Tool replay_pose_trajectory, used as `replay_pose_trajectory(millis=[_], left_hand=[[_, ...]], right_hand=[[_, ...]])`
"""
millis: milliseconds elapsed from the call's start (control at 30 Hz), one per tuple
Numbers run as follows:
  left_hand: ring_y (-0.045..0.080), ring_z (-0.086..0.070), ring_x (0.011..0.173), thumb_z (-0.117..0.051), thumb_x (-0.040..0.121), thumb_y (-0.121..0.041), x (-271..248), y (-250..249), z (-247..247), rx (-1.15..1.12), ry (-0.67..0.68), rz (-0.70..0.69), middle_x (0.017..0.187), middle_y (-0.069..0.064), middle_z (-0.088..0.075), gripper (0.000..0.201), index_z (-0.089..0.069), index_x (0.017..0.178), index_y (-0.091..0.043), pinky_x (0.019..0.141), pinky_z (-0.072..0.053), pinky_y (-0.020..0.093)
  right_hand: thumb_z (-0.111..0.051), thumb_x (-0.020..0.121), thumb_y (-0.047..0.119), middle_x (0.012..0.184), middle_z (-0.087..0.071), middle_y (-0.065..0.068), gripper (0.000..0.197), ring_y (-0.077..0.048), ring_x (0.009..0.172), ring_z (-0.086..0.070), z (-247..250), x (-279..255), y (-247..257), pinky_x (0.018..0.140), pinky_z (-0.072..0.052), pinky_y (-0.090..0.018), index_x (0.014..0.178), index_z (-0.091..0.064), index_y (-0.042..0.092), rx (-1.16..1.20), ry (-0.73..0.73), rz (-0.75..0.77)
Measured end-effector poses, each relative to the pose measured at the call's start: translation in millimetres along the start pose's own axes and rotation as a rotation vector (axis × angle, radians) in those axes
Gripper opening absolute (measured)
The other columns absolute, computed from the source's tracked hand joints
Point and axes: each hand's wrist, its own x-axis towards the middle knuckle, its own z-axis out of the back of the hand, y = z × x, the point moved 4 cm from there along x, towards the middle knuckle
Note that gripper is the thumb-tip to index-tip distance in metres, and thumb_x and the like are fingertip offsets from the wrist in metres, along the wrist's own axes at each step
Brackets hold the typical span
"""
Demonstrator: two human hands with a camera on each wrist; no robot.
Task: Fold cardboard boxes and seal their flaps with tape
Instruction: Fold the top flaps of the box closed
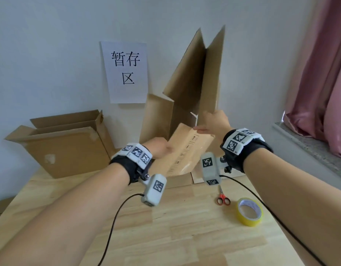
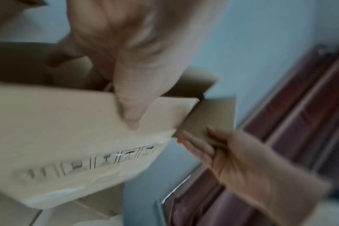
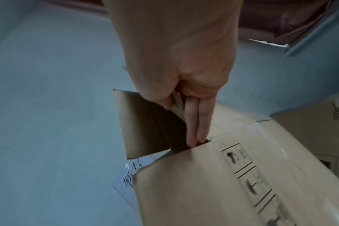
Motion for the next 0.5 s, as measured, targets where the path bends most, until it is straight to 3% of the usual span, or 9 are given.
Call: replay_pose_trajectory(millis=[100,167,200,267,333,400,500], left_hand=[[0.015,-0.057,0.075,-0.038,0.100,-0.042,-8.5,8.2,29.0,-0.116,-0.259,-0.011,0.104,0.012,-0.064,0.040,-0.058,0.105,-0.007,0.061,-0.041,0.025],[0.016,-0.058,0.083,-0.038,0.100,-0.041,-10.9,7.7,48.9,-0.100,-0.399,-0.017,0.114,0.012,-0.062,0.045,-0.054,0.121,-0.005,0.066,-0.039,0.021],[0.019,-0.059,0.090,-0.039,0.100,-0.041,-9.5,7.2,58.5,-0.098,-0.451,-0.025,0.120,0.013,-0.060,0.048,-0.051,0.127,-0.004,0.070,-0.039,0.022],[0.020,-0.060,0.088,-0.040,0.099,-0.044,-3.2,5.3,75.3,-0.118,-0.500,-0.058,0.115,0.011,-0.063,0.049,-0.053,0.126,-0.004,0.067,-0.039,0.023],[0.023,-0.062,0.088,-0.041,0.098,-0.046,6.5,4.3,91.0,-0.133,-0.521,-0.080,0.106,0.010,-0.065,0.047,-0.057,0.117,-0.007,0.065,-0.042,0.025],[0.024,-0.061,0.097,-0.042,0.098,-0.044,12.6,0.5,101.2,-0.166,-0.514,-0.085,0.112,0.009,-0.064,0.045,-0.056,0.119,-0.007,0.074,-0.044,0.029],[0.019,-0.056,0.091,-0.042,0.099,-0.039,20.4,-11.0,102.3,-0.219,-0.529,-0.123,0.116,0.010,-0.063,0.043,-0.055,0.123,-0.005,0.074,-0.039,0.027]], right_hand=[[-0.038,0.100,0.027,0.119,-0.063,-0.014,0.043,-0.019,0.087,-0.070,7.8,-3.4,9.1,0.070,-0.057,-0.025,0.140,-0.031,0.010,0.129,0.035,0.003],[-0.042,0.097,0.044,0.119,-0.062,-0.016,0.049,-0.015,0.095,-0.067,7.7,-3.1,15.9,0.059,-0.053,-0.016,0.132,-0.035,0.011,0.122,0.076,0.079],[-0.042,0.095,0.049,0.122,-0.060,-0.016,0.050,-0.016,0.101,-0.065,7.4,-3.0,17.3,0.064,-0.054,-0.017,0.126,-0.037,0.010,0.120,0.096,0.112],[-0.043,0.095,0.048,0.129,-0.055,-0.016,0.056,-0.018,0.110,-0.059,9.6,-2.7,12.6,0.082,-0.052,-0.027,0.135,-0.036,0.009,0.105,0.125,0.143],[-0.045,0.098,0.035,0.129,-0.057,-0.012,0.053,-0.016,0.104,-0.060,20.9,1.6,1.4,0.084,-0.051,-0.027,0.142,-0.033,0.008,0.120,0.058,0.168],[-0.046,0.099,0.021,0.115,-0.063,-0.008,0.042,-0.015,0.096,-0.062,35.1,2.0,-2.4,0.080,-0.051,-0.021,0.137,-0.039,0.008,0.135,-0.051,0.196],[-0.047,0.097,0.023,0.114,-0.064,-0.002,0.037,-0.015,0.103,-0.062,52.8,0.8,8.5,0.092,-0.049,-0.030,0.133,-0.046,0.016,-0.036,-0.166,0.275]])
